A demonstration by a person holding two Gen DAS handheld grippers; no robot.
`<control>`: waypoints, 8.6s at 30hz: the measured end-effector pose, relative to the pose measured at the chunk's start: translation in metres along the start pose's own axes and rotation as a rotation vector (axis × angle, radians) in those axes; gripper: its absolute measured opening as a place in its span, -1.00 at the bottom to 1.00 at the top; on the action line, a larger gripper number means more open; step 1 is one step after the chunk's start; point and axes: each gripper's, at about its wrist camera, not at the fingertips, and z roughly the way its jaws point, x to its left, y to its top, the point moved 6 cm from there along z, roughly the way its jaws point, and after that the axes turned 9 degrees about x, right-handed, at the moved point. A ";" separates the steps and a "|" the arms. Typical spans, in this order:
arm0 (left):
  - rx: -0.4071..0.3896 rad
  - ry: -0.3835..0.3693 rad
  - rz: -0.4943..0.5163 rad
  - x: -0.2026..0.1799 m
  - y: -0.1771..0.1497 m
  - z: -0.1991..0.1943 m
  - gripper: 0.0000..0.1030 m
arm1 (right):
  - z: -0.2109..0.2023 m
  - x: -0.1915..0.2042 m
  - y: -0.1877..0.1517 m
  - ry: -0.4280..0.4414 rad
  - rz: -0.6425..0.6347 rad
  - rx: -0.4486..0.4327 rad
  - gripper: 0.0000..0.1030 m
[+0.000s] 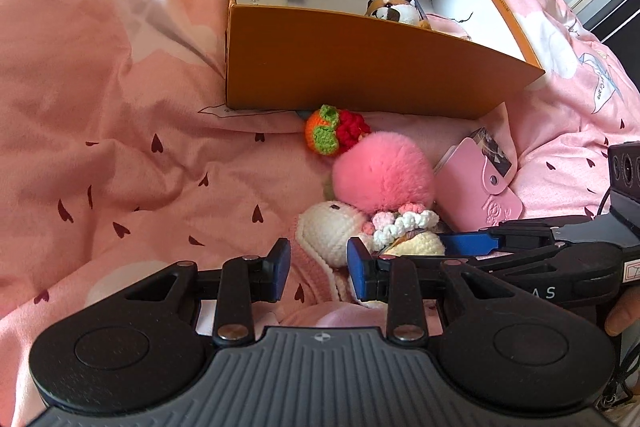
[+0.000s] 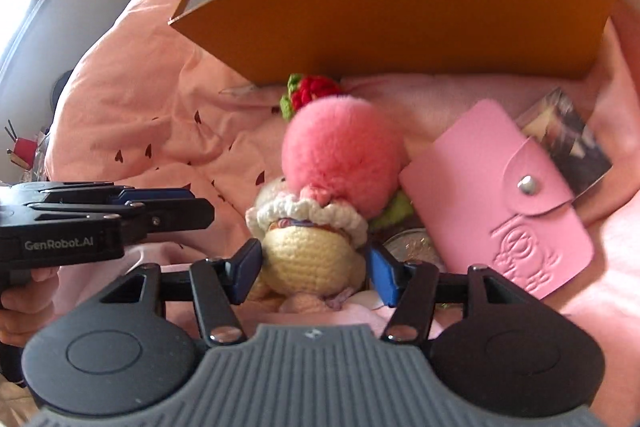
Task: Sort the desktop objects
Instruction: 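Move the left tool to the crocheted bunny while the right tool approaches the pink card wallet, then grasp the crocheted bunny with the left tool while the right tool grasps the pink card wallet, then carry the bunny and pink card wallet with both tools over the orange box, then lower the pink card wallet into the orange box and open the right tool, then lower the crocheted bunny into the box with the left tool while the right tool withdraws, then open the left tool to release the bunny and lift both tools out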
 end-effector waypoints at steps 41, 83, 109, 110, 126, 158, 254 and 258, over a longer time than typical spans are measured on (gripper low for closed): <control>-0.115 -0.063 -0.193 0.025 0.006 -0.027 0.07 | -0.048 0.050 0.004 -0.264 -0.428 -0.175 0.09; 0.050 0.024 -0.309 0.011 0.011 0.056 0.24 | -0.040 -0.064 0.018 -0.320 -0.190 -0.007 -0.09; -0.138 -0.083 -0.168 0.012 0.001 -0.016 0.12 | -0.121 -0.007 0.025 -0.272 -0.341 -0.150 -0.62; -0.156 -0.087 -0.158 0.010 0.002 -0.023 0.12 | -0.127 -0.004 0.028 -0.257 -0.338 -0.172 -0.63; -0.431 -0.103 -0.034 -0.005 0.061 -0.114 0.12 | -0.171 0.034 0.112 -0.096 -0.272 -0.432 -0.63; -0.400 0.011 -0.052 0.038 0.152 -0.099 0.12 | -0.031 0.075 0.166 -0.392 -1.239 -0.013 -0.60; -0.009 0.142 0.414 -0.046 0.238 0.077 0.13 | -0.072 -0.057 0.209 -0.277 -0.336 -0.218 -0.22; -0.015 0.127 0.404 -0.043 0.238 0.076 0.18 | -0.065 -0.060 0.209 -0.277 -0.323 -0.205 -0.23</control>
